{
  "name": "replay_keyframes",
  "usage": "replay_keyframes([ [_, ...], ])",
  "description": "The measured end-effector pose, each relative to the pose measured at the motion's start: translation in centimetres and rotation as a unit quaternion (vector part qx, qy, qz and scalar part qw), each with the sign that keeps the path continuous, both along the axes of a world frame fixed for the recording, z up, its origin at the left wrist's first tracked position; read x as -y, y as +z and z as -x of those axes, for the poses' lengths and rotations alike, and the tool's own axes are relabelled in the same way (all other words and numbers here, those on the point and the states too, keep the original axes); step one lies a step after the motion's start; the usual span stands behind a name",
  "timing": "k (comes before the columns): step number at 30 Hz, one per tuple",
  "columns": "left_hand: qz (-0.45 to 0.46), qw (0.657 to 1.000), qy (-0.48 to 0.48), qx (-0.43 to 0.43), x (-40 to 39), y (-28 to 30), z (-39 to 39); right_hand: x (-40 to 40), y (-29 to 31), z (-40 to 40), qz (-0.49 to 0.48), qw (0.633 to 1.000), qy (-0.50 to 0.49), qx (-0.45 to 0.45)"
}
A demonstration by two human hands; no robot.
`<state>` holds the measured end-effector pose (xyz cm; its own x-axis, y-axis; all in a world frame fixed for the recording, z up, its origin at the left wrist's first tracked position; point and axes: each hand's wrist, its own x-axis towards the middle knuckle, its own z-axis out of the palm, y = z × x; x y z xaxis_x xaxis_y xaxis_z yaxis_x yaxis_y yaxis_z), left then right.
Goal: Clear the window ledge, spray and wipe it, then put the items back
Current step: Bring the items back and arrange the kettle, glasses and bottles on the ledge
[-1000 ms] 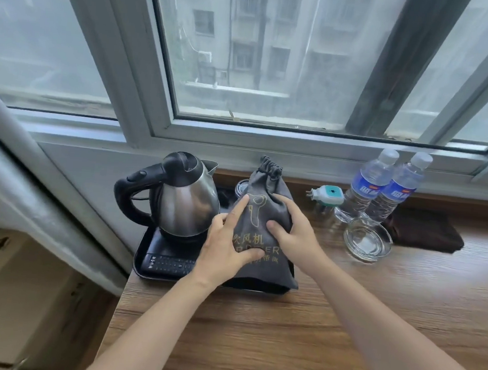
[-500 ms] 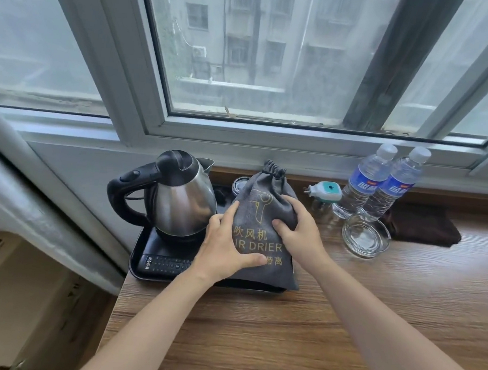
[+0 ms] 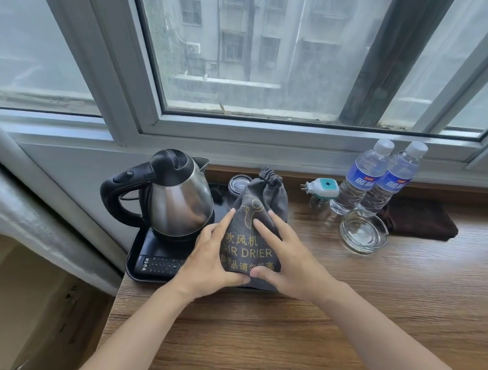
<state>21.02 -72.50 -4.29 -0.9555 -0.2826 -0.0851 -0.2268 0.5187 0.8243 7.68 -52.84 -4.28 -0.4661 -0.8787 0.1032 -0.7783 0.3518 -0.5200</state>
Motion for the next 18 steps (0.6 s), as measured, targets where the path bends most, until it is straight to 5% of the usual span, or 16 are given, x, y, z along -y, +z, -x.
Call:
replay_keyframes([
  [7,-0.180,0.982,0.048,-0.003,1.2,-0.1,0.1,-0.7,-0.5,1.4,-0.047,0.997,0.008,0.056],
  [11,-0.134,0.991,-0.005,0.005,0.8,0.3,0.6,-0.8,-1.0,1.9,-0.061,0.997,-0.006,0.045],
  [18,-0.100,0.994,0.035,0.029,1.4,-0.2,0.5,-1.9,-0.6,2.0,-0.069,0.994,-0.081,-0.017],
])
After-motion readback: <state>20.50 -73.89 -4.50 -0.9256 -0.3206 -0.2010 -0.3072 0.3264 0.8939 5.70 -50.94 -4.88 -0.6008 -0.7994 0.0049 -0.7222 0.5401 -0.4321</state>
